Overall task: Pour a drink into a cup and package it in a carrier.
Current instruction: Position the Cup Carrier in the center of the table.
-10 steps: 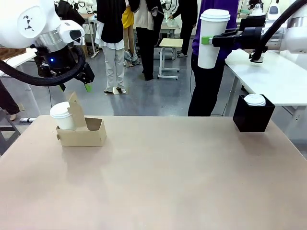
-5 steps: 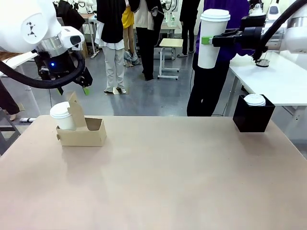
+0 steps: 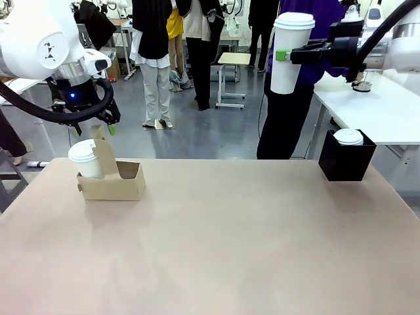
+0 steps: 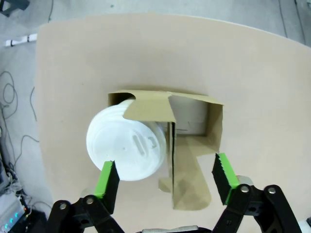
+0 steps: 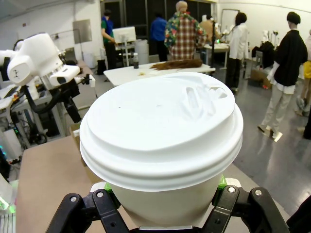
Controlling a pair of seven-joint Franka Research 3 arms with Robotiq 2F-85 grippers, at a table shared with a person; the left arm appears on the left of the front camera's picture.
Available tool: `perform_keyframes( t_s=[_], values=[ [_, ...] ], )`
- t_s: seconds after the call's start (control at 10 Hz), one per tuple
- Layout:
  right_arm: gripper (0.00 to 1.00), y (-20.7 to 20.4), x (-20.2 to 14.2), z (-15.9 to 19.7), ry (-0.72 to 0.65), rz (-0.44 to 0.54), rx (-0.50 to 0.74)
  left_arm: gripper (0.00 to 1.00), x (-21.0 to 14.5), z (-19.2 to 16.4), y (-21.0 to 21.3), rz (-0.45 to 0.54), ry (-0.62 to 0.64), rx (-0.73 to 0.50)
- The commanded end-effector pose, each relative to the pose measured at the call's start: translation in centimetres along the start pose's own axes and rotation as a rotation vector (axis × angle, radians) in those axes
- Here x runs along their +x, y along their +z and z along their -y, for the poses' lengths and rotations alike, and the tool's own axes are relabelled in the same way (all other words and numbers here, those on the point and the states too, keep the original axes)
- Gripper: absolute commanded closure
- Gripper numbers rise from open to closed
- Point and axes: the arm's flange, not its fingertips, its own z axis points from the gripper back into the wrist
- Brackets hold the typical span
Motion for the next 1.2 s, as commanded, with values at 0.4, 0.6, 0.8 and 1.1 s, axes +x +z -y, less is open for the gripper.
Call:
perform_keyframes(
  t_s=[0.4,0.6,0.8,1.1],
  values=[
    [0.2,0.1,0.5,-0.2,0.007,0.003,-0.001,0.87,0.9,0.4,-0.2,0.003,0.027,0.024],
    [0.2,0.1,0.5,-0.2,0.007,0.003,-0.001,1.0,0.9,0.8,-0.5,-0.003,0.03,0.023],
    [0.2,0.1,0.5,-0.2,0.007,0.003,-0.001,1.0,0.7,1.3,-0.3,-0.005,0.03,0.012],
    [0.2,0.1,0.5,-0.2,0.007,0.003,-0.001,1.0,0.4,1.0,-0.6,-0.007,0.019,-0.004]
  ],
)
